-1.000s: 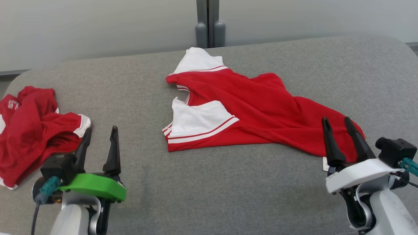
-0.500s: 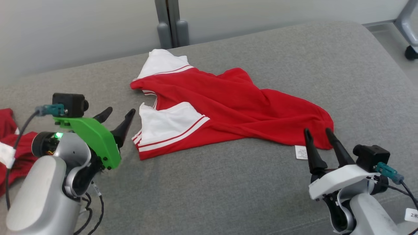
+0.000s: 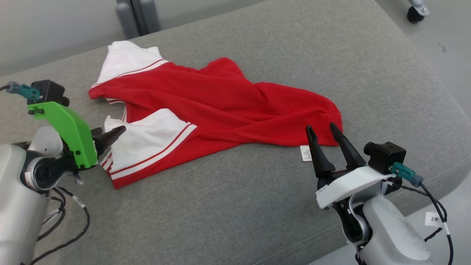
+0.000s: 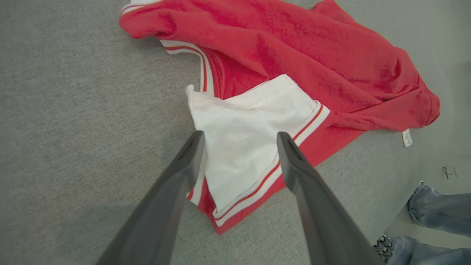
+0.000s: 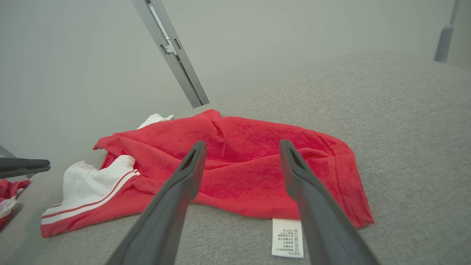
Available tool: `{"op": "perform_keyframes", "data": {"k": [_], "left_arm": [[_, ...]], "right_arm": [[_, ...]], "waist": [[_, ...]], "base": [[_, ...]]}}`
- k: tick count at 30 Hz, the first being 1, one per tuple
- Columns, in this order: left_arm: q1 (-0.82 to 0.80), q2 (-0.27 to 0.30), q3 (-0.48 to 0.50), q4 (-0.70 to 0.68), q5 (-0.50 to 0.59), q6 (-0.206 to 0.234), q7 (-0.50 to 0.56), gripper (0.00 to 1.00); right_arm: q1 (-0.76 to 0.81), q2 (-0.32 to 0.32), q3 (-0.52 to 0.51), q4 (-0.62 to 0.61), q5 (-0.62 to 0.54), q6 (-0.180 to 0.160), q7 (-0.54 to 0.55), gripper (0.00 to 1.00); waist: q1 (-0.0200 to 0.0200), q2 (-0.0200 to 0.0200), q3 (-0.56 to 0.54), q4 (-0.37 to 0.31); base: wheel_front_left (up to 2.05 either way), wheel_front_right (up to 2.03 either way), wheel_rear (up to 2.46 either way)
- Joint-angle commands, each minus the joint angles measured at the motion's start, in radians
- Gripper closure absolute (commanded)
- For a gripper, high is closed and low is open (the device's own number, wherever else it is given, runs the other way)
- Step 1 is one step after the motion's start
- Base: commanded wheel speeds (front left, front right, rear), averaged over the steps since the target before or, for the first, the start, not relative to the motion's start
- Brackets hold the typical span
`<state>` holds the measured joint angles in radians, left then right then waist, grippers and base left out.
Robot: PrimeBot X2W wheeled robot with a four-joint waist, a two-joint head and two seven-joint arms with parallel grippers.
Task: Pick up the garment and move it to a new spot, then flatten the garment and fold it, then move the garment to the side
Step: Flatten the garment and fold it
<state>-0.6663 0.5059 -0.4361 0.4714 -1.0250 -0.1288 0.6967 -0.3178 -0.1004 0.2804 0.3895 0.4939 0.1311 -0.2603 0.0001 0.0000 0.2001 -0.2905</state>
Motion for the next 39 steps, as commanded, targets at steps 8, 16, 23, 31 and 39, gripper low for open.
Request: {"op": "perform_keyframes", "data": {"k": [8,16,23,31,39], "left_arm": [[-0.061,0.037,-0.013,0.147,-0.060,-0.003,0.020,0.00],[-0.098,0.028,-0.046,0.208,-0.077,-0.003,-0.028,1.00],[-0.097,0.033,-0.109,0.110,-0.145,-0.003,-0.017,1.00],[-0.032,0.098,-0.175,-0.167,-0.305,-0.003,0.110,1.00],[0.092,0.234,-0.275,-0.399,-0.381,-0.003,0.234,1.00]], "right_arm": [[-0.001,0.022,0.005,-0.049,-0.003,-0.001,-0.006,0.00],[0.007,0.027,0.005,-0.055,-0.017,-0.001,-0.006,0.00],[0.028,0.005,0.007,-0.037,-0.022,-0.001,-0.005,0.00],[0.052,-0.025,-0.002,-0.026,-0.014,-0.001,-0.005,0.00],[0.050,-0.044,-0.014,-0.018,-0.017,-0.001,-0.005,0.00]], "waist": [[-0.0001,0.0000,0.075,-0.101],[-0.0001,0.0000,0.069,-0.088],[-0.0001,0.0000,0.005,-0.018],[-0.0001,0.0000,-0.054,0.103],[-0.0001,0.0000,-0.071,0.203]], "base": [[0.00,0.00,0.00],[0.00,0.00,0.00],[0.00,0.00,0.00],[0.00,0.00,0.00],[0.00,0.00,0.00]]}}
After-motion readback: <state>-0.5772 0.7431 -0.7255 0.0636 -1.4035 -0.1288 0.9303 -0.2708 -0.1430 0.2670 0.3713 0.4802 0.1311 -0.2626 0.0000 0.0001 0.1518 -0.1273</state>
